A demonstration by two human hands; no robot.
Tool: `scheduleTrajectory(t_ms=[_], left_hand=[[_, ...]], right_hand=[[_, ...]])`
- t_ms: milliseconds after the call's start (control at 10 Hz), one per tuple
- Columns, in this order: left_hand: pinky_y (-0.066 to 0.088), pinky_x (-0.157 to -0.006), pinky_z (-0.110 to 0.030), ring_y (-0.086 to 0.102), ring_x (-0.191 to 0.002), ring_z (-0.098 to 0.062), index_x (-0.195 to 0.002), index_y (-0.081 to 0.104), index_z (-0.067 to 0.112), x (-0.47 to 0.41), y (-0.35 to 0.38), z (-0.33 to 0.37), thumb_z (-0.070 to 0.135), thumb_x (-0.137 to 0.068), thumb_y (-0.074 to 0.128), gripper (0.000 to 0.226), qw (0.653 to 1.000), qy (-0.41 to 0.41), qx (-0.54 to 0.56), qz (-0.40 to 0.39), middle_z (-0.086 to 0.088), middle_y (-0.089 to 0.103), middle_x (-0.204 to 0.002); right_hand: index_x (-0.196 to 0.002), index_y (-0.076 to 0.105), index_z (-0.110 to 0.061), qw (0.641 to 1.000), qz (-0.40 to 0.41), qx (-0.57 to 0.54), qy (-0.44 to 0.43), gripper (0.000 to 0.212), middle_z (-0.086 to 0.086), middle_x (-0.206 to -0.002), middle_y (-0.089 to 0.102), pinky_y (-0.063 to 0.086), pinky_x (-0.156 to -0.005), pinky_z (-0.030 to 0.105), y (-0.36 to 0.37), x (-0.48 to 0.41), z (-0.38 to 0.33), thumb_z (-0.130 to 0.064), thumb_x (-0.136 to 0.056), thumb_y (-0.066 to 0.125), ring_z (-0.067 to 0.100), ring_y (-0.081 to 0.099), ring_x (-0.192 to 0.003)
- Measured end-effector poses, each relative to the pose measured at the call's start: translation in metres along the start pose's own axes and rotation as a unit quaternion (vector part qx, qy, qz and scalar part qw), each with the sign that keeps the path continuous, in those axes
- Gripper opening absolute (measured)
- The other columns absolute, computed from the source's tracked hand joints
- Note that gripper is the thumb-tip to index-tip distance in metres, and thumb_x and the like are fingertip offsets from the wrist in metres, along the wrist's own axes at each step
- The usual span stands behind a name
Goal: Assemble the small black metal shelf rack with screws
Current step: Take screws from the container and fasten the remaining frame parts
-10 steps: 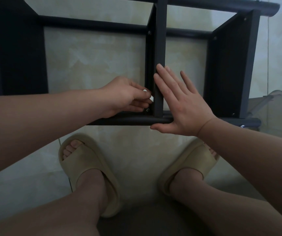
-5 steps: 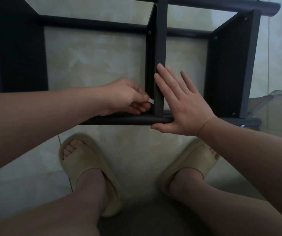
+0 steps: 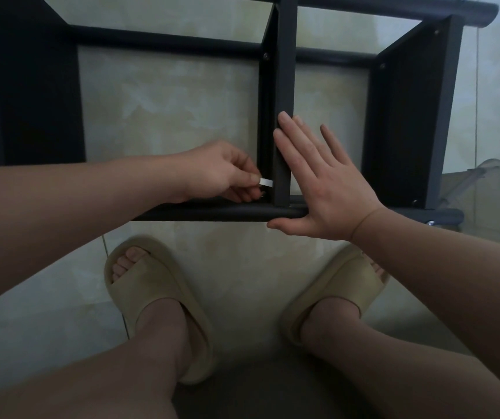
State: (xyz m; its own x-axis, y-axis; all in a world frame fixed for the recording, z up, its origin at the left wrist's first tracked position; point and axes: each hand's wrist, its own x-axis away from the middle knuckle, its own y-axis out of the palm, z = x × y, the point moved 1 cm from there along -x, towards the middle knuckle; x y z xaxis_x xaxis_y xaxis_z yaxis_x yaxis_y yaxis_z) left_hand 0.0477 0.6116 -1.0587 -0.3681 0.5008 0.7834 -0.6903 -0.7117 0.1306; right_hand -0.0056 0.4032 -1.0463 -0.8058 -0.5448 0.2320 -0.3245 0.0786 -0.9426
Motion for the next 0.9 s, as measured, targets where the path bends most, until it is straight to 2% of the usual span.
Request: scheduleTrajectory(t_ms=[200,400,600,800,900], left_hand=[[0.058,-0.084,-0.032,0.070,-0.080,-0.017,-0.088,0.067,0.012,0.0002,-0.0009,-0.0006,0.007,-0.097,0.060,0.013,0.999,0.017,-0.042,-0.014,-0.003,0.074,-0.081],[0.055,-0.082,-0.032,0.068,-0.078,-0.015,-0.086,0.068,0.013,0.0001,0.0000,-0.0021,0.008,-0.096,0.063,0.013,0.996,0.024,-0.081,-0.029,0.000,0.075,-0.079],[0.043,-0.066,-0.026,0.057,-0.060,-0.005,-0.082,0.070,0.019,-0.0022,-0.0019,-0.0059,0.016,-0.094,0.068,0.012,0.988,0.034,-0.145,-0.031,0.010,0.066,-0.064],[0.043,-0.067,-0.026,0.056,-0.059,-0.004,-0.080,0.070,0.021,-0.0033,-0.0009,-0.0071,0.017,-0.094,0.068,0.014,0.984,0.040,-0.167,-0.040,0.009,0.066,-0.065],[0.042,-0.067,-0.026,0.056,-0.057,0.000,-0.078,0.069,0.025,-0.0049,0.0001,-0.0054,0.020,-0.093,0.069,0.016,0.980,0.042,-0.194,-0.035,0.015,0.065,-0.061]], right_hand=[[-0.160,0.013,-0.001,1.000,-0.002,-0.005,0.000,0.114,0.016,-0.169,0.004,0.014,-0.123,0.058,-0.0005,-0.0001,-0.0001,-0.079,-0.085,0.047,0.031,0.005,-0.157],[-0.160,0.012,-0.001,1.000,-0.004,-0.002,-0.001,0.113,0.016,-0.169,0.003,0.013,-0.124,0.058,-0.0005,0.0001,0.0001,-0.079,-0.086,0.046,0.030,0.003,-0.157],[-0.160,0.011,-0.001,1.000,-0.008,0.000,0.000,0.113,0.016,-0.169,0.002,0.012,-0.124,0.057,-0.0009,-0.0002,-0.0002,-0.080,-0.086,0.045,0.030,0.002,-0.157],[-0.160,0.012,-0.001,1.000,-0.010,0.000,0.001,0.114,0.016,-0.169,0.003,0.013,-0.124,0.057,-0.0007,0.0002,-0.0003,-0.079,-0.085,0.047,0.030,0.002,-0.157],[-0.161,0.011,-0.002,1.000,-0.013,0.005,0.000,0.114,0.015,-0.169,0.002,0.012,-0.124,0.057,-0.0002,0.0005,0.0003,-0.080,-0.085,0.046,0.029,0.002,-0.157]])
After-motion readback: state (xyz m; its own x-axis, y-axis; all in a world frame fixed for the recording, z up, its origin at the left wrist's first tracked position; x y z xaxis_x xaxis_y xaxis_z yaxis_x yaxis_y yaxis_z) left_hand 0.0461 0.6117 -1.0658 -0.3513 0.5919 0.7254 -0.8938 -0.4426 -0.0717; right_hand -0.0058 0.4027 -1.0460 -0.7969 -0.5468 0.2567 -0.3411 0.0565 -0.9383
